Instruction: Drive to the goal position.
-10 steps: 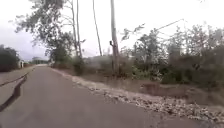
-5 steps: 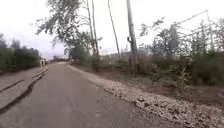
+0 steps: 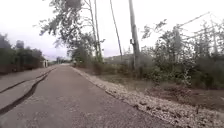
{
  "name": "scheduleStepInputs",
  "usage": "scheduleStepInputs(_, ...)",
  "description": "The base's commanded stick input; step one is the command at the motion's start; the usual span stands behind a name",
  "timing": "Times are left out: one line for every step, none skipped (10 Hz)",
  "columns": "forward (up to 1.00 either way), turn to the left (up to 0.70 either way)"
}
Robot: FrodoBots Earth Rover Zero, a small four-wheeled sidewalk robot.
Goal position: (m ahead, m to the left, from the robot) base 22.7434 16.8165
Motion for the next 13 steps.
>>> scheduleStepInputs(0.0,1.0)
scheduleStepInputs(0.0,1.0)
scheduleStepInputs(0.0,1.0)
scheduleStepInputs(0.0,1.0)
scheduleStepInputs(0.0,1.0)
scheduleStepInputs(0.0,1.0)
scheduleStepInputs(0.0,1.0)
scheduleStepInputs(0.0,1.0)
scheduleStepInputs(0.0,1.0)
scheduleStepInputs(0.0,1.0)
scheduleStepInputs(0.0,1.0)
scheduleStepInputs(0.0,1.0)
scheduleStepInputs(0.0,1.0)
